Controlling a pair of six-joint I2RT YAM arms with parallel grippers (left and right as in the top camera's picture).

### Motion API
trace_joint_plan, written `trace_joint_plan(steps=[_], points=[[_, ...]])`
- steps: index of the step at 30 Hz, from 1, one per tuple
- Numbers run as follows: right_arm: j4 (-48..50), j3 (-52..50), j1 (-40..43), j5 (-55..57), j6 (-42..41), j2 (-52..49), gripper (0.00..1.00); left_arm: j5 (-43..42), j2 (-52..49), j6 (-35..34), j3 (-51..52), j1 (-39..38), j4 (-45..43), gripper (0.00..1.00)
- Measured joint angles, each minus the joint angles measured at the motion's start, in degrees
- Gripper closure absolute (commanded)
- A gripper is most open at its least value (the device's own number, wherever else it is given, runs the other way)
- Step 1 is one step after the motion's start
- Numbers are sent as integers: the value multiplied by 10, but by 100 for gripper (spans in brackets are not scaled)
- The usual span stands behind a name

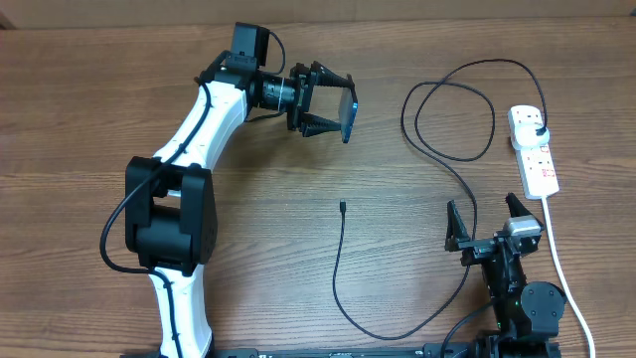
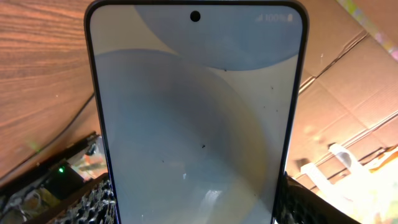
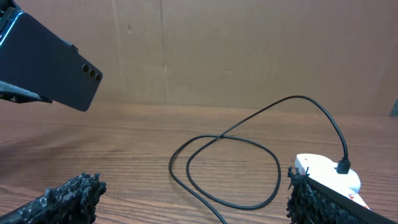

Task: Plug charger to phone and switch on socket
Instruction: 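Lift the phone with the left gripper and raise it upright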

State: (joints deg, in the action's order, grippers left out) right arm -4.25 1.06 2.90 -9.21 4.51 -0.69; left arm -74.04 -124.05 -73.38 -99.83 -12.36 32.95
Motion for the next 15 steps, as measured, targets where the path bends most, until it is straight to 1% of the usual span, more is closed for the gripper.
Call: trace_joint_plan(steps=[11, 15], points=[[0, 0, 0, 0, 0, 0, 0, -28, 0, -68, 0, 15, 0, 96], [0, 0, 0, 0, 0, 0, 0, -47, 0, -76, 0, 15, 0, 96]])
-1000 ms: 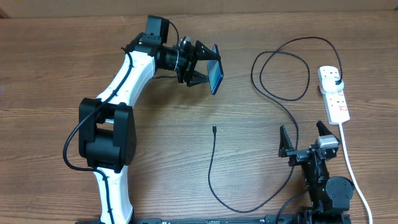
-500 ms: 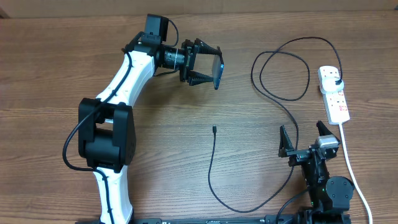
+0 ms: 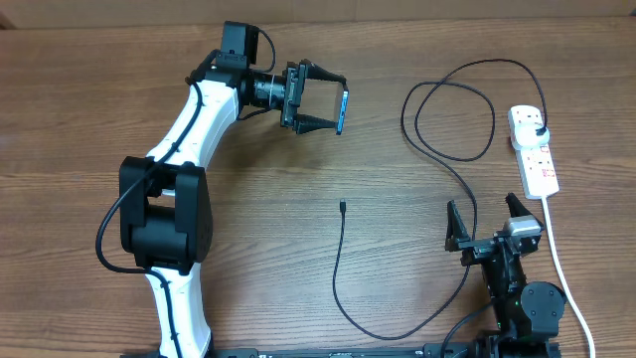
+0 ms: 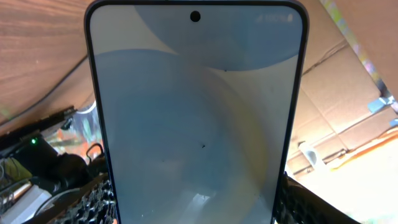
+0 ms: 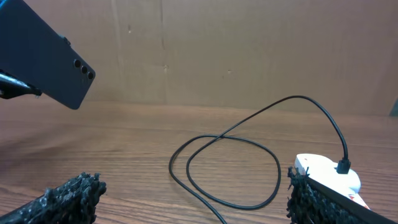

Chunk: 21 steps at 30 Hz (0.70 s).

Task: Plug charger to phone and switch on socket
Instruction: 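Lift the phone with the left gripper and raise it upright, then hold the phone upright in the air with the left gripper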

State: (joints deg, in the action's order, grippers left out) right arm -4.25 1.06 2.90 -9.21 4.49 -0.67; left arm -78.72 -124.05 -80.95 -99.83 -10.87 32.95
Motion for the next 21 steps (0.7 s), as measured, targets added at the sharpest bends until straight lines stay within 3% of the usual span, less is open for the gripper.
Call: trace_joint_plan(steps=[21], points=[[0, 0, 0, 0, 0, 0, 0, -21, 0, -30, 0, 0, 0, 96]])
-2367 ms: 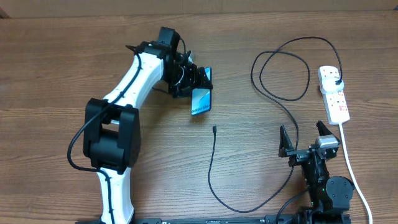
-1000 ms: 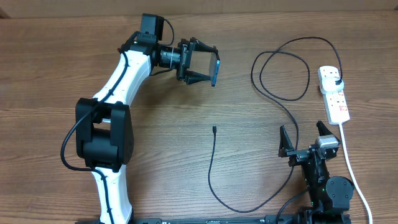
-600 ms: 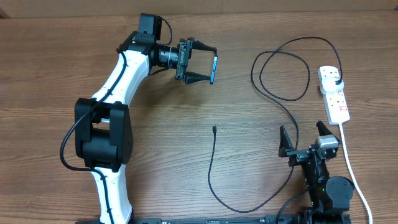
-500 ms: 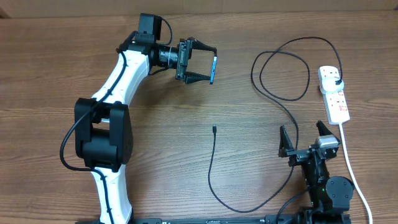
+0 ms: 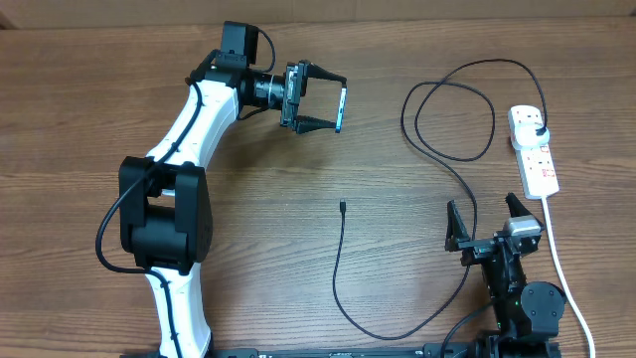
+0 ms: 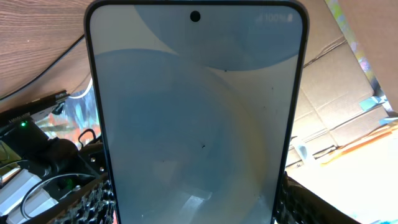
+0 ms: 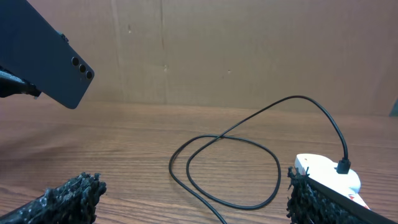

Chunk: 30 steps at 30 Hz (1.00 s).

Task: Plug charger to phone and switch on socket
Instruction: 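Hold the phone upright in the air with the left gripper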

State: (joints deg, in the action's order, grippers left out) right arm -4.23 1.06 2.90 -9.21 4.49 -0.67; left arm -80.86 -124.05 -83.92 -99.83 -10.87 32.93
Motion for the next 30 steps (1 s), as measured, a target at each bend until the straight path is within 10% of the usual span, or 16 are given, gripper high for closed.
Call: trace_joint_plan(steps=[30], points=[[0, 0, 0, 0, 0, 0, 0, -10, 0, 1, 0, 0, 0, 96]])
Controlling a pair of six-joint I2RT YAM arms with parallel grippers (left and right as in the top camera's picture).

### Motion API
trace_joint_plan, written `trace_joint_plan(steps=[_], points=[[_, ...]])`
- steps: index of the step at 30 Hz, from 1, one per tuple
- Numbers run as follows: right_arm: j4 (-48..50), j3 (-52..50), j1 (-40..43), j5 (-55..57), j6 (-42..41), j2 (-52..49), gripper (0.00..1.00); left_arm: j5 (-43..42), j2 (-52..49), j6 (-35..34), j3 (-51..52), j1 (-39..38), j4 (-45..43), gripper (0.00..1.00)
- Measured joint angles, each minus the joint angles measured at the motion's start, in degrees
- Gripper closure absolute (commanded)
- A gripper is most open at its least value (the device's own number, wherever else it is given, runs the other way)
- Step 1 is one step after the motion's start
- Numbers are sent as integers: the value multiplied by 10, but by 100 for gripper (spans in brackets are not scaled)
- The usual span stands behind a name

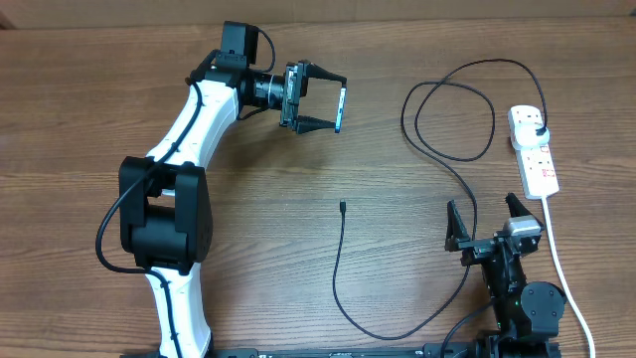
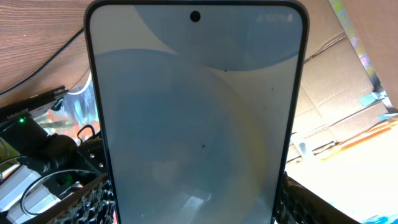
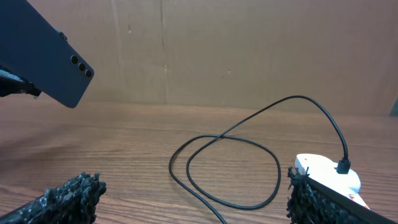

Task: Plug charger to phone and switch on socket
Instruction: 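Hold the phone upright in the air with the left gripper, then raise the right gripper and swing it toward the held phone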

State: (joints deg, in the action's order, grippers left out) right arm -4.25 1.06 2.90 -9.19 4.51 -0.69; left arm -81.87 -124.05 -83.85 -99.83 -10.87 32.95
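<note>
My left gripper point(image 1: 336, 104) is shut on the dark blue phone point(image 1: 340, 105), holding it on edge above the far middle of the table. The lit phone screen point(image 2: 196, 118) fills the left wrist view; its dark back with three lenses point(image 3: 46, 68) shows in the right wrist view. The black charger cable point(image 1: 437, 169) loops from the white socket strip point(image 1: 533, 149) at the right, and its free plug end point(image 1: 341, 207) lies on the table centre. My right gripper point(image 1: 491, 221) stands open near the front right, holding nothing.
The strip's white lead point(image 1: 561, 268) runs down the right side toward the front edge. A brown cardboard wall point(image 3: 249, 43) closes off the far side of the table. The wooden table top point(image 1: 79, 119) spreads wide to the left.
At the oldest moment my left gripper held the phone tilted a little further right and nearer. By the following moment it had shifted slightly back and left, with the phone turned edge-on to the overhead camera. It has stayed there since. The right arm and cable have not moved.
</note>
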Motion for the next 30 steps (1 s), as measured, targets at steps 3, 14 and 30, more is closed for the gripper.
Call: trace_joint_plan(steps=[3, 14, 30], points=[[0, 0, 0, 0, 0, 0, 0, 1, 0, 4, 0, 0, 0, 96], [0, 0, 0, 0, 0, 0, 0, 38, 0, 82, 0, 0, 0, 96], [35, 0, 0, 2, 0, 0, 0, 131, 0, 165, 0, 0, -61, 96]])
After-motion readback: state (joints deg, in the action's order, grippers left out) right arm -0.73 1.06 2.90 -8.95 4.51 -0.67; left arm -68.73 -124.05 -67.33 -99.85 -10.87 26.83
